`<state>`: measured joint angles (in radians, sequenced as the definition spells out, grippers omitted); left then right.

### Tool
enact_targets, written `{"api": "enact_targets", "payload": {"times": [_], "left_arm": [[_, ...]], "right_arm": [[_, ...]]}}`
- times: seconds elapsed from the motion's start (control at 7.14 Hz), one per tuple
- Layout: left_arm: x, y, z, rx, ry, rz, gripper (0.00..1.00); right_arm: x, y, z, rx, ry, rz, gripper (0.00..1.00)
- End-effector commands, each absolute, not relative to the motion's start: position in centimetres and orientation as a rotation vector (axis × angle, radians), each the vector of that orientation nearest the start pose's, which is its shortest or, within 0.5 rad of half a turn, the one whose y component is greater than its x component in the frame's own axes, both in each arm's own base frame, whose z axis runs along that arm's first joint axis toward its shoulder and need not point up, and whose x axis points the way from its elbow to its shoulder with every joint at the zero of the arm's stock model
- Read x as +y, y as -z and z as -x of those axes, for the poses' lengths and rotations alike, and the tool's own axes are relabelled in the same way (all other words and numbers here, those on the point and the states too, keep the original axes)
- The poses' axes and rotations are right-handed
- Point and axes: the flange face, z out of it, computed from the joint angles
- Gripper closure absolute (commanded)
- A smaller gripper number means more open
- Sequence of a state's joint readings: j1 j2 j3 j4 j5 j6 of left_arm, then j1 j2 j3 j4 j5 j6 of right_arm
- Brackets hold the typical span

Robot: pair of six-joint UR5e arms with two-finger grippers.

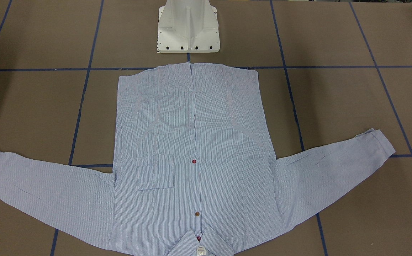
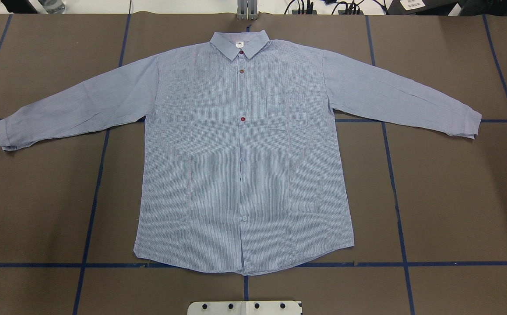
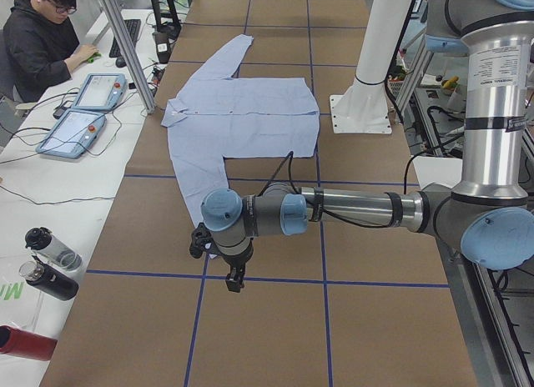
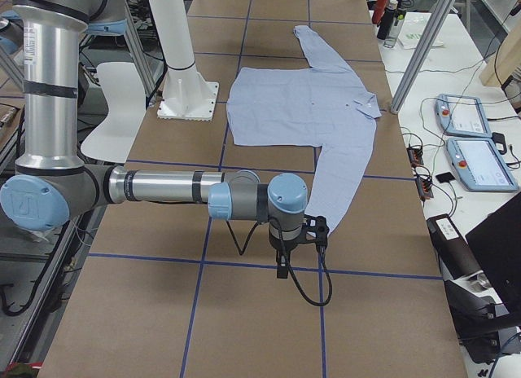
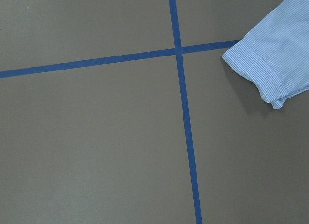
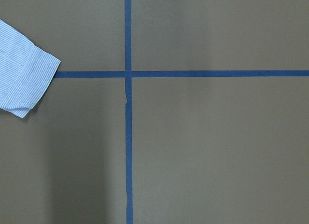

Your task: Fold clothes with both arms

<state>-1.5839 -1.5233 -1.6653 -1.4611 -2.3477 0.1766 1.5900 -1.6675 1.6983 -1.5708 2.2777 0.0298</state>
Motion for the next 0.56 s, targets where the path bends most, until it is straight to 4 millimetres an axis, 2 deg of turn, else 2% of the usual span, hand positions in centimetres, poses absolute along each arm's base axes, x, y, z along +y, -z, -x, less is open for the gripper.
{"api": "enact_targets", "payload": {"times": [0.0,0.28,0.42], "left_arm": [[-46.6,-64.5,6.9,0.775,-0.130,-0.017,0.00],[-47.4,-64.0,7.5,0.689,-0.149,-0.029,0.00],[-48.1,-63.5,7.5,0.666,-0.154,-0.038,0.00]], "right_arm": [[-45.2,-64.5,-7.7,-0.707,-0.036,-0.027,0.00],[-45.3,-64.5,-7.5,-0.707,-0.030,-0.025,0.00],[-46.1,-63.9,-6.9,-0.711,-0.014,-0.033,0.00]]}}
